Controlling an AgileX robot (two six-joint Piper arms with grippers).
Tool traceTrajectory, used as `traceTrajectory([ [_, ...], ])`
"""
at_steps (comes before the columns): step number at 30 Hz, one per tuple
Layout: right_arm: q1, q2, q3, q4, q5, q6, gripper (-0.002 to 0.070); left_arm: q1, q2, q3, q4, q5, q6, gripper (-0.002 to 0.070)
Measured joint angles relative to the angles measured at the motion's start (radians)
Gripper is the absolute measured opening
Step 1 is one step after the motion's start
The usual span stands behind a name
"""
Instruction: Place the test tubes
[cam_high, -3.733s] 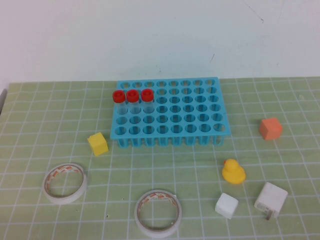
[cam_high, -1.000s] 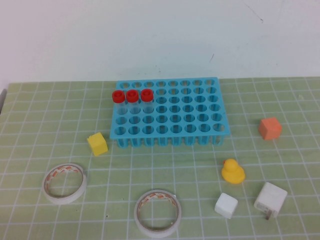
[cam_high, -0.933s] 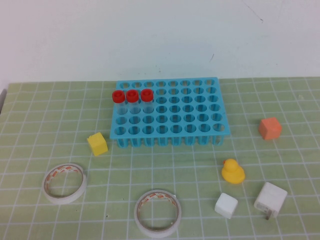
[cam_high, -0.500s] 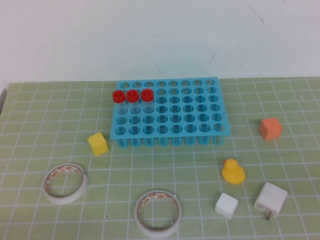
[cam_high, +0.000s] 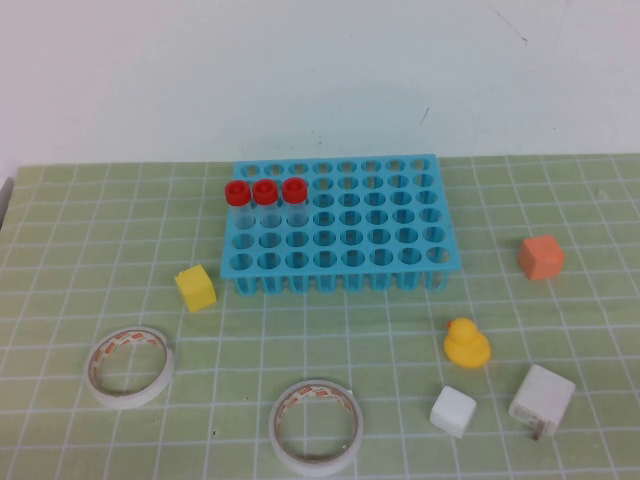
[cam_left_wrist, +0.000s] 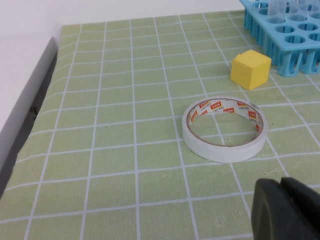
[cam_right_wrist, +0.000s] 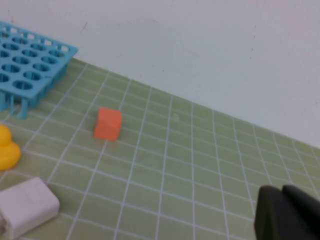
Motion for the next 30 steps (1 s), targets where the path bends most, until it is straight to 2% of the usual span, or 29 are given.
traceTrajectory([
  [3,-0.044,-0.077,0.057,0.043,0.0,-0.029,-0.0001,0.0,0.0,0.0,0.0,0.0,0.0,-0.0001],
  [10,-0.175,-0.153,0.254,0.057,-0.007,0.144,-0.0001,0.0,0.0,-0.001,0.0,0.0,0.0,-0.0001],
  [20,-0.177,-0.153,0.265,0.105,-0.004,0.147,-0.0001,0.0,0.0,-0.001,0.0,0.002,0.0,-0.0001],
  [30,-0.177,-0.153,0.265,0.194,-0.002,0.026,-0.0001,0.0,0.0,-0.001,0.0,0.002,0.0,-0.0001],
])
